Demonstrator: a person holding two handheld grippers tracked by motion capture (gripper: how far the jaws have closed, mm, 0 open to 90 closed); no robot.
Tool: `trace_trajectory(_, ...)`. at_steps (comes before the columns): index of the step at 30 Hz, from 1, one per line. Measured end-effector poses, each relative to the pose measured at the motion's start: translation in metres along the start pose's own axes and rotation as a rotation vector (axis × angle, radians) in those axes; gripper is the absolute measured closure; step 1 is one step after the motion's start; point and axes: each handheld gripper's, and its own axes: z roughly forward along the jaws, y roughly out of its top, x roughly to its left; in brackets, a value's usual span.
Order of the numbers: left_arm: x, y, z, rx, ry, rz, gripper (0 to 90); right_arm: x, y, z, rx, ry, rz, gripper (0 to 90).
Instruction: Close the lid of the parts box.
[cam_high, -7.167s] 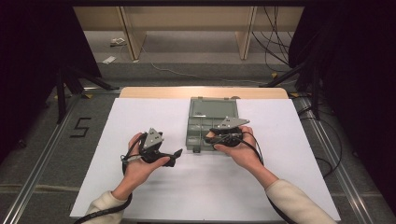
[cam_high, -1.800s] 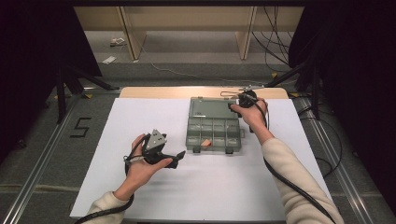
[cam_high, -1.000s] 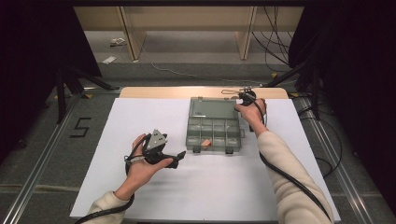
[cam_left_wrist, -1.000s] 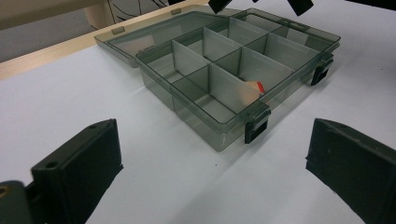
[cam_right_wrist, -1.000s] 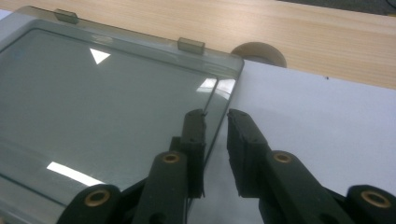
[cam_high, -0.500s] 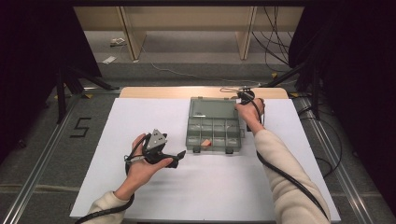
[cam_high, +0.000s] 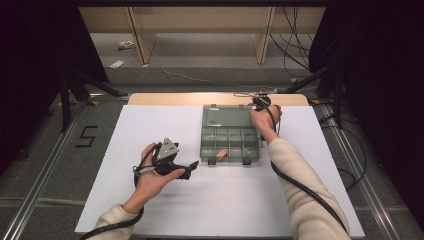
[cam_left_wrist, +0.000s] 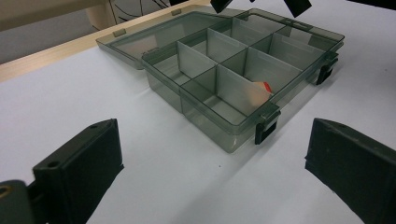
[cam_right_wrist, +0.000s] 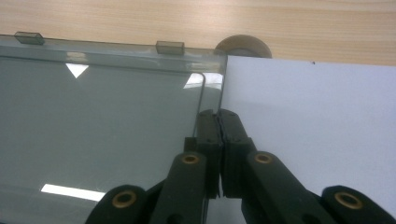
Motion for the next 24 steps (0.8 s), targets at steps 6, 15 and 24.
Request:
trace_trajectory(6,0.005,0.003,0.001,0.000,0.018,-0.010,3.7,0.003,0.001,-0.003,-0.018,-0.014,0.009,89.9)
trace_trajectory(15,0.035,0.020,0.014,0.003,0.090,-0.101,13.8,0.005,0.002,-0.008,-0.070,-0.012,0.005,90.0)
trace_trajectory(24,0.072,0.065,0.067,0.033,0.128,-0.169,23.5,0.005,0.001,-0.018,-0.130,-0.004,0.006,90.0)
